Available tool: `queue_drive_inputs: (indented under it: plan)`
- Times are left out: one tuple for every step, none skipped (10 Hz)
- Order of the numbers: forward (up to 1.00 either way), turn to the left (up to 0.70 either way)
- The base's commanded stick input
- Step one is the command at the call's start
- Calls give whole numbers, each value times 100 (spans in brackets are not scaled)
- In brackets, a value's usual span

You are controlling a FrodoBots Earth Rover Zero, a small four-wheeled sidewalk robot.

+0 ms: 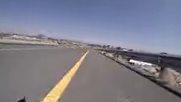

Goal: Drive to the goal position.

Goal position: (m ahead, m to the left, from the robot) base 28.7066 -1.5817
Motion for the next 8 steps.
queue_drive_inputs:
  plan:
    - [85, 0]
    - [85, 0]
    - [85, 0]
    - [85, 0]
    - [85, 0]
    - [85, 0]
    - [85, 0]
    - [85, 0]
